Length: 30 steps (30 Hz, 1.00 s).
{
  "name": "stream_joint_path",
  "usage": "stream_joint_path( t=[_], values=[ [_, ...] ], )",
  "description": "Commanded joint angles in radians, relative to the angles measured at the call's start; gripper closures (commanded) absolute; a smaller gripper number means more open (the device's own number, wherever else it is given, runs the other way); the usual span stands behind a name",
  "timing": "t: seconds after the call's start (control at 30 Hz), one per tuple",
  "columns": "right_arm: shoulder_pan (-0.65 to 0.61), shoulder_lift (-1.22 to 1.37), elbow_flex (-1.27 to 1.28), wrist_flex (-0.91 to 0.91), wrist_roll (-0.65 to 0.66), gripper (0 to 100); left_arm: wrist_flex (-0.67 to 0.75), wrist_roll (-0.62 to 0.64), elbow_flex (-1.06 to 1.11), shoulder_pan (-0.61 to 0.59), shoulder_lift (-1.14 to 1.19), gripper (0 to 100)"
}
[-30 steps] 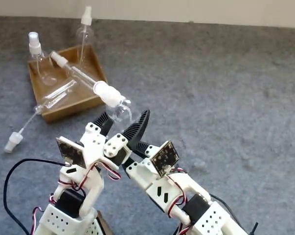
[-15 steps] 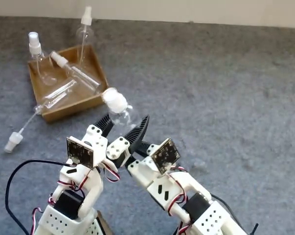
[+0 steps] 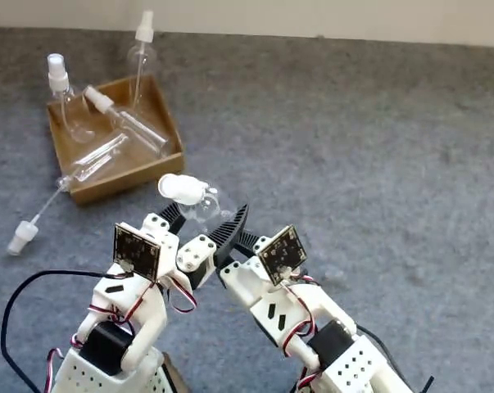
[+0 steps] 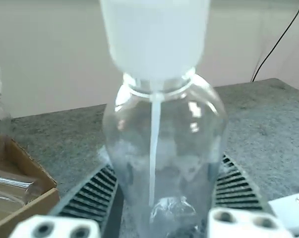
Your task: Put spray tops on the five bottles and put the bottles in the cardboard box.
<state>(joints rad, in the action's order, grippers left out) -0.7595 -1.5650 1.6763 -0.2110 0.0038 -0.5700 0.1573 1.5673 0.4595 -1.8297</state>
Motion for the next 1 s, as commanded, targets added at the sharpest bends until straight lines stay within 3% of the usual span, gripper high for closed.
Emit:
stream_joint_path(
  t=[0.0,0.3,0.53,0.87,0.97],
  values=[
    [0.039,-0.018,0.105,0.027,-0.011,98.7,-0.043,-0.006,-0.010,0.039,0.001,88],
    [0.039,-0.016,0.105,0.027,-0.011,98.7,-0.051,-0.006,-0.028,0.039,0.001,88],
    [0.039,-0.016,0.105,0.027,-0.011,98.7,-0.158,-0.006,-0.061,0.038,0.001,88],
    [0.039,-0.013,0.105,0.027,-0.011,98.7,-0.152,-0.008,-0.073,0.036,0.001,88],
    [0.039,-0.013,0.105,0.027,-0.011,98.7,-0.149,-0.008,-0.071,-0.030,0.001,88]
  ],
)
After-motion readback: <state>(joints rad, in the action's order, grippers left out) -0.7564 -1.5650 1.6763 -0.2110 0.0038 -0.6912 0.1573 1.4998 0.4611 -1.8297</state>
